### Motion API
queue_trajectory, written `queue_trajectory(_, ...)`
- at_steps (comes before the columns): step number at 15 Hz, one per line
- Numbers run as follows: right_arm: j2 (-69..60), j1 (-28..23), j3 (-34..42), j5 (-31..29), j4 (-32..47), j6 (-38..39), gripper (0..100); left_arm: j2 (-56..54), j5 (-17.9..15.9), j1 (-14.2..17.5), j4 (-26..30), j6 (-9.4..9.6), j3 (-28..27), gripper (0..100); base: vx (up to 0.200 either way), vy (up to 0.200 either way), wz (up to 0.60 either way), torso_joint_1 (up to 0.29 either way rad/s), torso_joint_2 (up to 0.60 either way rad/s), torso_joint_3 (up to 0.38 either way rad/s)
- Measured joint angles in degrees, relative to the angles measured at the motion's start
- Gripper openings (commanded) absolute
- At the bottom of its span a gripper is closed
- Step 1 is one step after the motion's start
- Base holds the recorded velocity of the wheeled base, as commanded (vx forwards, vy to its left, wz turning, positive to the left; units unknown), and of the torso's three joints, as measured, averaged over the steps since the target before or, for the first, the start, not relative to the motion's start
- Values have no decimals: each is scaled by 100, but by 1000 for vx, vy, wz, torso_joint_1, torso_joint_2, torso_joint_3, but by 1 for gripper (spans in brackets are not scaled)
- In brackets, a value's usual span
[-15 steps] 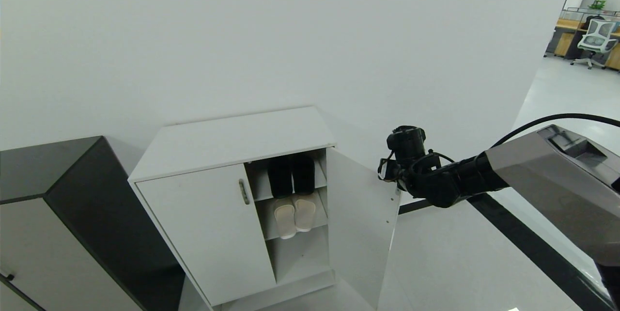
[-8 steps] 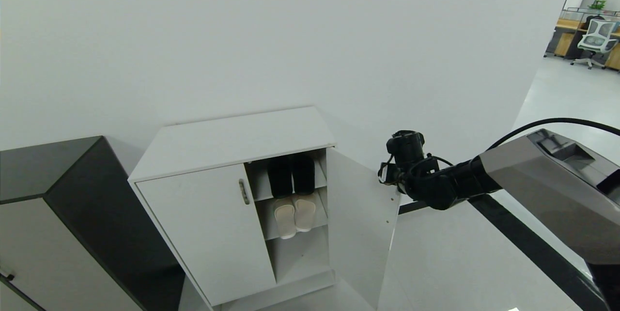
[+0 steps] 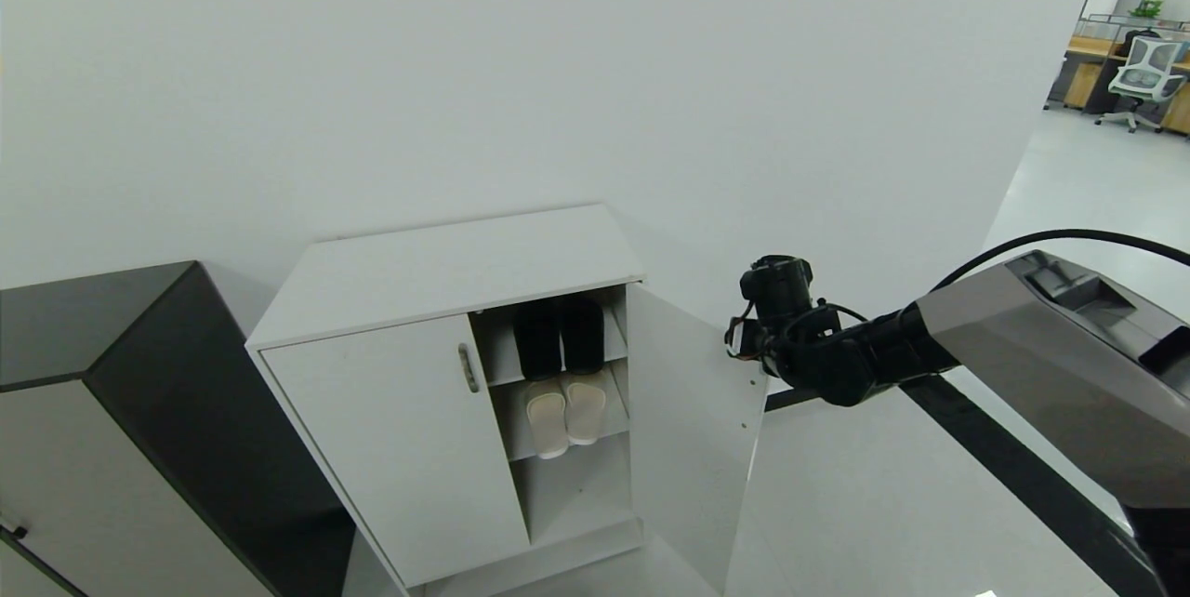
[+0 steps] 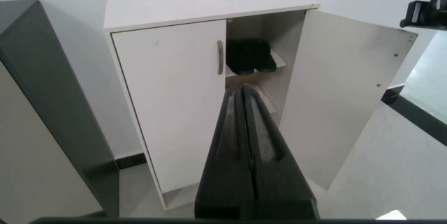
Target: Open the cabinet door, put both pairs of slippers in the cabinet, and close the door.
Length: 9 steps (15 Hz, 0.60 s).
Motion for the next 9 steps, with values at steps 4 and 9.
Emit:
queue_trajectory(4, -83, 127, 199, -2, 2, -4, 0, 0, 0, 0, 0, 0, 0, 0, 0, 0, 0, 0, 0, 0)
queue_trajectory(9, -568, 691, 803, 4, -11, 11, 0, 0, 0, 0, -1, -6, 0, 0, 0, 0, 0, 0, 0, 0)
